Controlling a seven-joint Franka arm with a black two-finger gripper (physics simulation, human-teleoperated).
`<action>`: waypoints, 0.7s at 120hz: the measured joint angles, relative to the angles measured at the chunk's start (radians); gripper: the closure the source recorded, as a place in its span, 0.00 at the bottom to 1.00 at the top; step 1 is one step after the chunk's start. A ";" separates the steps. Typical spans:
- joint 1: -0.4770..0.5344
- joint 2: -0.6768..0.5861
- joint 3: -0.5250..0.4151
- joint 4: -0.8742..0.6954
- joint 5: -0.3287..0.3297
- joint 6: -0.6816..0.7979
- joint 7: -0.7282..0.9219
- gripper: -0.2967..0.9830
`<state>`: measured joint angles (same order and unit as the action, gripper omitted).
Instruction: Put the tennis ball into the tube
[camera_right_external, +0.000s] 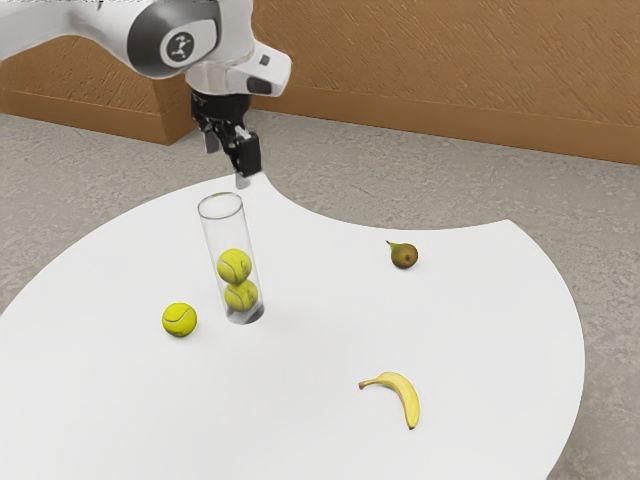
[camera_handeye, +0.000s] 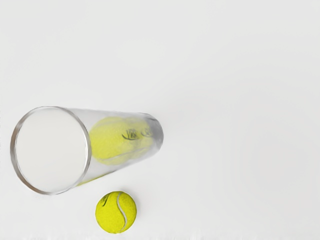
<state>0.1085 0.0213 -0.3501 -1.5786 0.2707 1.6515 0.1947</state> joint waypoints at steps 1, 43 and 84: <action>0.003 -0.006 0.000 -0.008 -0.001 0.000 0.003 0.23; 0.137 -0.298 0.005 -0.503 -0.069 0.131 0.095 0.23; 0.074 -0.607 0.233 -0.995 -0.107 0.583 0.137 0.23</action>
<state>0.1822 -0.5860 -0.1170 -2.5740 0.1636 2.2348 0.3313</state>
